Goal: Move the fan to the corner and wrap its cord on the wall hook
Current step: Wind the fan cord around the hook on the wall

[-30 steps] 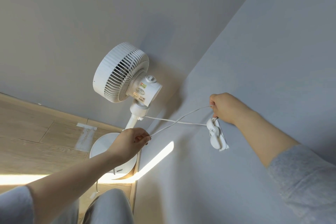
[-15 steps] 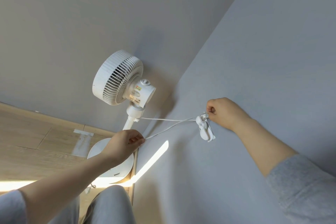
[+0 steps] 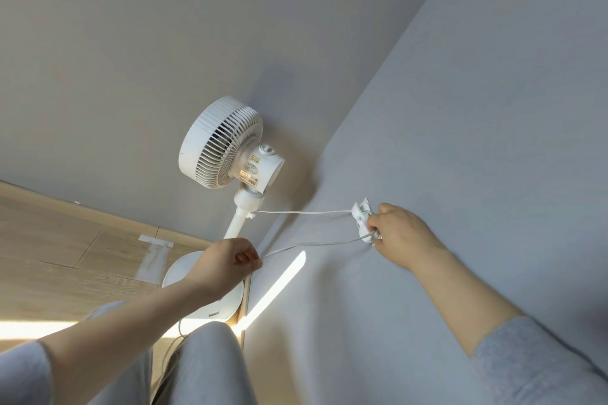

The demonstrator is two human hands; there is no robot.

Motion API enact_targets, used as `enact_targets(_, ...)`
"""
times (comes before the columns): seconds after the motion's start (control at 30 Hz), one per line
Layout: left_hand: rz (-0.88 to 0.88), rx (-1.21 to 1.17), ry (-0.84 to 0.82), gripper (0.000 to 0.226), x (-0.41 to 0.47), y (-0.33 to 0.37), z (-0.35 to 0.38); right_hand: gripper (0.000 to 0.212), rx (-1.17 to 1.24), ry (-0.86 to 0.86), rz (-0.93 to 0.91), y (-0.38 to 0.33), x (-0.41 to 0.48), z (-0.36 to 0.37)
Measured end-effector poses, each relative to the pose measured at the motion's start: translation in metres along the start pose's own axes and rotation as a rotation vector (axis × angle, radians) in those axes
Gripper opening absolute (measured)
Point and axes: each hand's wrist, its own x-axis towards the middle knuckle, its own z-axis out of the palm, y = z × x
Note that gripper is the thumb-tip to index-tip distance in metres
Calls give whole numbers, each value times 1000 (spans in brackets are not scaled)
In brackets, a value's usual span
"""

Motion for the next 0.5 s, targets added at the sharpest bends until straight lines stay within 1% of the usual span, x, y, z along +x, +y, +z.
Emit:
enact_targets(0.3, 4, -6, -31, 11, -11, 10, 9, 28, 10, -71, 40, -16, -20, 15)
enact_targets(0.5, 7, -10, -100, 15, -9, 14, 17, 22, -138, -132, 3, -29, -31, 27)
